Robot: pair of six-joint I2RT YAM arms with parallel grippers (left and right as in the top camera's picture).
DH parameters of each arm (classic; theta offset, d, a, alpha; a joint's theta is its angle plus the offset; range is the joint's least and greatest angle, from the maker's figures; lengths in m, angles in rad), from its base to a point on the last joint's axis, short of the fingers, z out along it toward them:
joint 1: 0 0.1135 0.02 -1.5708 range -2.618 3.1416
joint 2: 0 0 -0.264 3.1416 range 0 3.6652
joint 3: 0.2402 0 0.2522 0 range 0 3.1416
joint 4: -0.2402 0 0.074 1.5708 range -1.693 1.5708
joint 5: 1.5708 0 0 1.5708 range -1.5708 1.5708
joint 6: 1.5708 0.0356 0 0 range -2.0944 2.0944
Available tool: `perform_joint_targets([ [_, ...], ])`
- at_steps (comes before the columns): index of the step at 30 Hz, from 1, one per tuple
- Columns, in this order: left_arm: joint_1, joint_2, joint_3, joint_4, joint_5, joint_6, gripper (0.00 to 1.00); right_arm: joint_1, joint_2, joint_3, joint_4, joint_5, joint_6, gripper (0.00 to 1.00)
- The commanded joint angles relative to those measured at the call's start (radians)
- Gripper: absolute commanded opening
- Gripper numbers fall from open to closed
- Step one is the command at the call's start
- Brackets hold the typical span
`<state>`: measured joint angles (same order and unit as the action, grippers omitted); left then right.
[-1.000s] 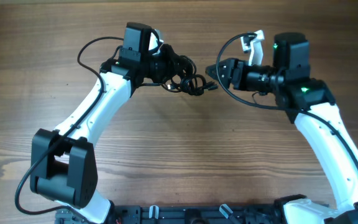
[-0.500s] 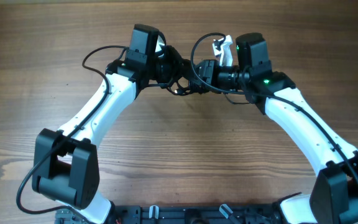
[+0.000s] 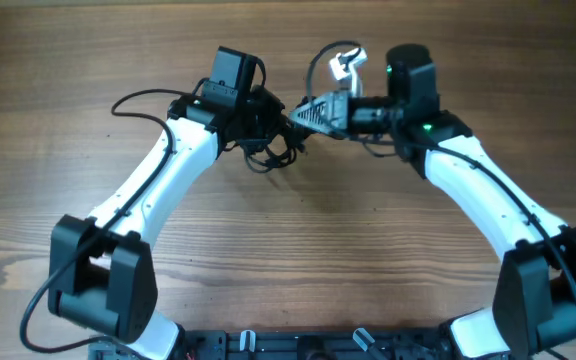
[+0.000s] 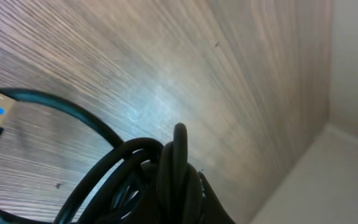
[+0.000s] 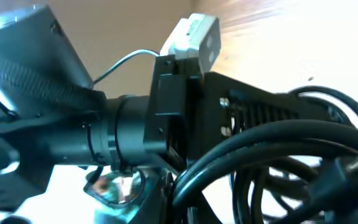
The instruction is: Untangle cables
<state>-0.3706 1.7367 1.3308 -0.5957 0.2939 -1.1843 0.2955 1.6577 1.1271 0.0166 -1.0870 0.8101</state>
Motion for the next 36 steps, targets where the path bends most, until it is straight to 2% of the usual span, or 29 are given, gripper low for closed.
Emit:
perform_joint_targets([
  [1,-0.006,0.019,-0.022,-0.086,-0.214,0.037,0.04,-0.115,-0.032,0.036,0.188,-0.3,0.216,0.04],
  [3,-0.006,0.019,-0.022,-0.109,-0.213,0.133,0.04,-0.206,-0.032,0.036,0.245,-0.297,0.271,0.04],
  [7,-0.006,0.019,-0.022,-0.181,-0.202,0.227,0.04,-0.349,-0.028,0.036,0.173,-0.198,0.176,0.04],
  [9,-0.006,0.019,-0.022,-0.185,-0.14,0.31,0.04,-0.391,-0.028,0.036,-0.026,-0.05,0.019,0.04],
  [12,-0.006,0.019,-0.022,-0.163,-0.079,0.32,0.04,-0.385,-0.028,0.036,-0.29,0.198,-0.17,0.04],
  [14,-0.006,0.019,-0.022,-0.114,-0.012,0.332,0.04,-0.374,-0.029,0.036,-0.357,0.244,-0.238,0.04],
  [15,-0.006,0.019,-0.021,-0.084,0.011,0.308,0.04,-0.369,-0.029,0.036,-0.372,0.231,-0.266,0.04],
  [17,-0.006,0.019,-0.022,-0.046,0.013,0.109,0.04,-0.343,-0.029,0.036,-0.37,0.138,-0.347,0.1],
  [19,-0.006,0.019,-0.022,-0.009,0.012,-0.086,0.04,-0.306,-0.033,0.036,-0.37,0.08,-0.408,0.29],
  [22,-0.006,0.019,-0.021,-0.006,0.005,-0.483,0.04,-0.209,-0.046,0.036,-0.354,0.068,-0.495,0.55],
  [23,-0.006,0.019,-0.022,-0.006,0.006,-0.516,0.04,-0.186,-0.047,0.036,-0.348,0.069,-0.521,0.57],
  [27,-0.006,0.019,-0.022,-0.017,0.106,-0.629,0.04,-0.087,-0.046,0.036,-0.375,0.219,-0.624,0.57],
  [28,-0.006,0.019,-0.022,-0.026,0.144,-0.664,0.04,-0.065,-0.046,0.036,-0.378,0.223,-0.663,0.54],
  [31,-0.006,0.019,-0.021,-0.029,0.189,-0.668,0.04,-0.032,-0.046,0.036,-0.373,0.233,-0.704,0.38],
  [34,0.006,0.019,-0.022,-0.079,0.188,-0.664,0.04,-0.03,-0.046,0.036,-0.372,0.233,-0.762,0.32],
  [36,0.027,0.019,-0.022,-0.189,0.19,-0.664,0.04,-0.022,-0.046,0.036,-0.389,0.233,-0.826,0.31],
])
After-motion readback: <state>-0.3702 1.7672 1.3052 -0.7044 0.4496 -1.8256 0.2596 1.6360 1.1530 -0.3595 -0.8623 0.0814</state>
